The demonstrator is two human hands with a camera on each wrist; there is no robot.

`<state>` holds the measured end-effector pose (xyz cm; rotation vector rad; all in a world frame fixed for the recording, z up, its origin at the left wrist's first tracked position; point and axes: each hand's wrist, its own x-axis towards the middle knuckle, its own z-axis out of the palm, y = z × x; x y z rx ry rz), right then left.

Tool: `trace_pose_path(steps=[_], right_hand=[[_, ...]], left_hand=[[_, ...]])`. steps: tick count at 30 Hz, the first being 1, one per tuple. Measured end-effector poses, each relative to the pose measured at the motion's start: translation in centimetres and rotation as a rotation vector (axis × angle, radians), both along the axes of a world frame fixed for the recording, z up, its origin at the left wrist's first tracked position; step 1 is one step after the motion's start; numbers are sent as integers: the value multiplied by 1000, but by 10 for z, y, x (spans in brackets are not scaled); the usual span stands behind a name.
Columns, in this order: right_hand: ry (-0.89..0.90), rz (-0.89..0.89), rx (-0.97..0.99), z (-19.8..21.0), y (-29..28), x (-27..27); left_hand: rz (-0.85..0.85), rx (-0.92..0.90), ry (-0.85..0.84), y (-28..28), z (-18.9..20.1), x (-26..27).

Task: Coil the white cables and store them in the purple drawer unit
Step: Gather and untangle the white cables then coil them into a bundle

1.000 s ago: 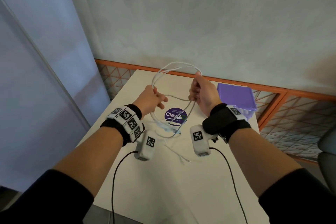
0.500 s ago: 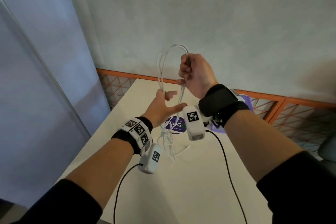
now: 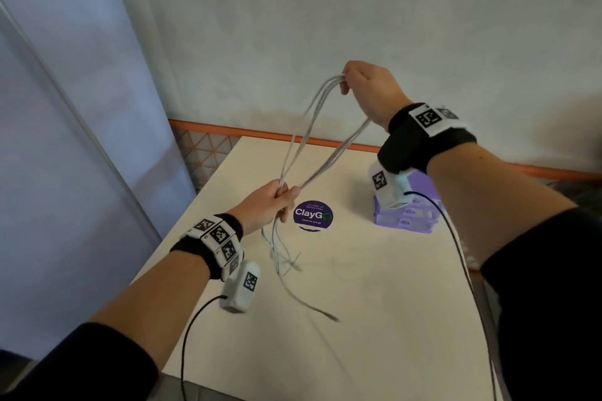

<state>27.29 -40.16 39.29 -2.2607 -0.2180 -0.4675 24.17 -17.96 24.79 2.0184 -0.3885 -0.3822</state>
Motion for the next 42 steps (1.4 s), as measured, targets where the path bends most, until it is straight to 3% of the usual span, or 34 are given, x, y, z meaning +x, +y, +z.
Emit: trace_pose_path(steps=[2,4,8,10,12,16,24,30,36,42], right_hand=[[-45,16,-128,-3,-4,4],[-73,27,-108,-9,-2,7],[106,52,283,-23,1,6],[126,4,328,-24,0,9],[84,-58,280,-23,1,13],[-57,-73,-6,-17,1,16],[-174,-50,-178,-20,2,15],[-310,-74,-506,-18,1,13],[-206,-92,-207,-25,0,20],[-254,-79,-261,-28,-4,24]], left_hand=[[10,-37,83,5,-3,0],[17,-50,101,5,-2,1],[61,-77,68,6,0,2],[67,-58,59,11,-3,2],[56,-23,59,16,-6,1],[19,45,82,18,-10,-3],[25,26,126,22,-20,-8],[-5,87,119,27,-28,-12],[50,51,123,40,-47,-12],[36,51,135,48,-55,-12]])
